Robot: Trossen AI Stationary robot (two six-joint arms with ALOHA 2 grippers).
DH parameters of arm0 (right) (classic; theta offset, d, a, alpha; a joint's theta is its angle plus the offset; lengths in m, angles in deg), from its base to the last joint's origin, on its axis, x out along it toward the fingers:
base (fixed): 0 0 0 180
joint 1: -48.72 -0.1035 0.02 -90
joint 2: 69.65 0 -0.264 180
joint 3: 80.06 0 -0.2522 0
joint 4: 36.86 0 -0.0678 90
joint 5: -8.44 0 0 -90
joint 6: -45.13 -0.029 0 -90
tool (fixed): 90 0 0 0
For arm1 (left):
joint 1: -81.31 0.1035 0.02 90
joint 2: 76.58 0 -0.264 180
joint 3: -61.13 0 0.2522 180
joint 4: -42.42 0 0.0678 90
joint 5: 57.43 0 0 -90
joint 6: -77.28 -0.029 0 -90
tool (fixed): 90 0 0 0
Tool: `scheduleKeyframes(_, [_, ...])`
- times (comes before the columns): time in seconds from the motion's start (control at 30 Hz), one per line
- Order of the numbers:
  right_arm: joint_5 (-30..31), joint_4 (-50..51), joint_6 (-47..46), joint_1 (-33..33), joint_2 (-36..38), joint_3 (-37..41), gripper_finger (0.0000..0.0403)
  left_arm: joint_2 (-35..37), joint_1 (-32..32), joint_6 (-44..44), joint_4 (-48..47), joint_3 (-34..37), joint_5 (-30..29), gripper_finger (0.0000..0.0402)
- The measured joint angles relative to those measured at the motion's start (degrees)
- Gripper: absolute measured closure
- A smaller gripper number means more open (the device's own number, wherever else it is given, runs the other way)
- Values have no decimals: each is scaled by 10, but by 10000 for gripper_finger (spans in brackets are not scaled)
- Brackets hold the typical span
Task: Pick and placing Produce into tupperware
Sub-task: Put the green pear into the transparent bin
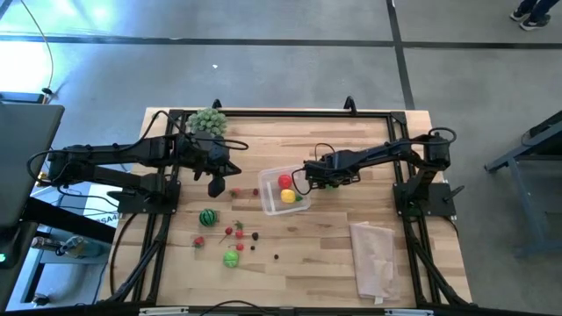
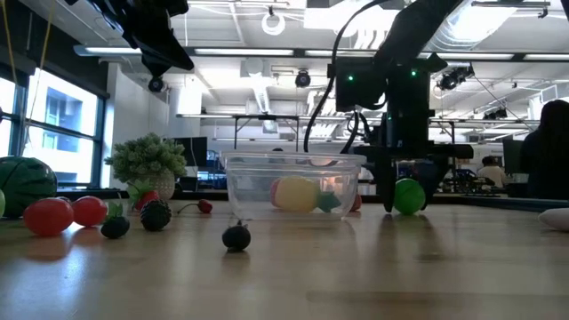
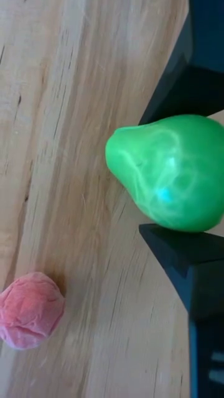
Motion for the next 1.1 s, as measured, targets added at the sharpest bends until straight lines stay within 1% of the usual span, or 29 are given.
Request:
scheduleKeyframes(0.23, [1,-2,-1,0,1,0,185,0,0,0,0,0,0,401])
scheduleKeyframes(0.57, [3,-5,3,0,1,0,185,0,0,0,0,0,0,401])
scheduleKeyframes(0.77, [5,-5,12,-13,4,0,185,0,0,0,0,0,0,401])
scheduleKeyframes(0.9, [10,-5,20,-24,25,0,185,0,0,0,0,0,0,401])
scheduleKeyframes(1.1, [39,-14,41,-48,86,0,185,0,0,0,0,0,0,401])
